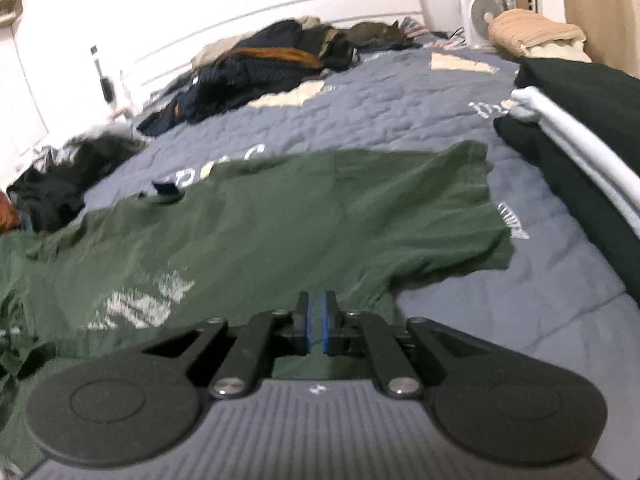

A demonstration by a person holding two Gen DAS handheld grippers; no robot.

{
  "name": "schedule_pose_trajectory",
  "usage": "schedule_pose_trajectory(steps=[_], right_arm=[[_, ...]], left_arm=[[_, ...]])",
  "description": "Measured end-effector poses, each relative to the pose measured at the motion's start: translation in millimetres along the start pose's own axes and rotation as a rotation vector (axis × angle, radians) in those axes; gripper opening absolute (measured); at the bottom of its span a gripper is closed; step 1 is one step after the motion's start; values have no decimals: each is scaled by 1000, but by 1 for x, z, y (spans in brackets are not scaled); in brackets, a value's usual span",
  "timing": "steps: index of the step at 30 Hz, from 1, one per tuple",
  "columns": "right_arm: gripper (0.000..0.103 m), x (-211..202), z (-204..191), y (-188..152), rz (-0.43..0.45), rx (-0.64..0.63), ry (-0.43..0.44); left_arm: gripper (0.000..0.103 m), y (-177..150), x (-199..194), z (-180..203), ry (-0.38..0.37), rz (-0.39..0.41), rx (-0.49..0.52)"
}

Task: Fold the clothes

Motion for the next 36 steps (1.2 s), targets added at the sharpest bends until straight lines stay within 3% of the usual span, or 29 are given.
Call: schedule_pose_trajectory(steps=[5, 8, 9, 10, 12, 14, 17, 19, 20, 28, 30, 32, 36], right_arm=[[5, 5, -5, -5, -33, -20, 7], [6, 6, -4, -6, -41, -11, -2], [7, 7, -3, -6, -42, -5, -3], [7, 7, -3, -6, -41, -2, -4], [8, 7, -2, -7, -39, 4, -5], [8, 8, -1, -7, -43, 3, -9], [8, 11, 2, -10, -63, -1, -22], [8, 14, 3, -12, -84, -4, -33], [8, 15, 4, -13, -91, -6, -37], [9, 13, 4, -12, -79, 6, -37], [9, 11, 5, -10, -67, 18, -37], [9, 7, 4, -7, -50, 36, -27], [9, 0, -4, -1, -15, 51, 24]], left_arm=[[46, 3, 11, -2, -43, 19, -34], [27, 5, 14, -3, -46, 36, -59], [18, 7, 16, -8, -40, 34, -103], [15, 8, 18, -16, -37, 29, -170], [13, 9, 19, -32, -44, 29, -294], [13, 9, 18, -41, -41, 26, -356], [21, 9, 18, -46, -13, 5, -370], [41, 9, 15, -48, 20, -5, -359], [44, 10, 11, -49, 31, 0, -357], [49, 9, -30, -56, 65, 56, -403], [50, 9, -43, -56, 36, 94, -440], [52, 10, -52, -51, -50, 121, -479], [56, 1, -53, -32, -197, 88, -534]])
Point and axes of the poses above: each gripper's, at about its wrist camera, not at the fingertips, and x roughly the way its jaws point, z to its right, y to its top, the point moved 2 cm from there along x, roughly the way its jaws point, and after that the axes turned 6 degrees about z, right-handed, at the moved point
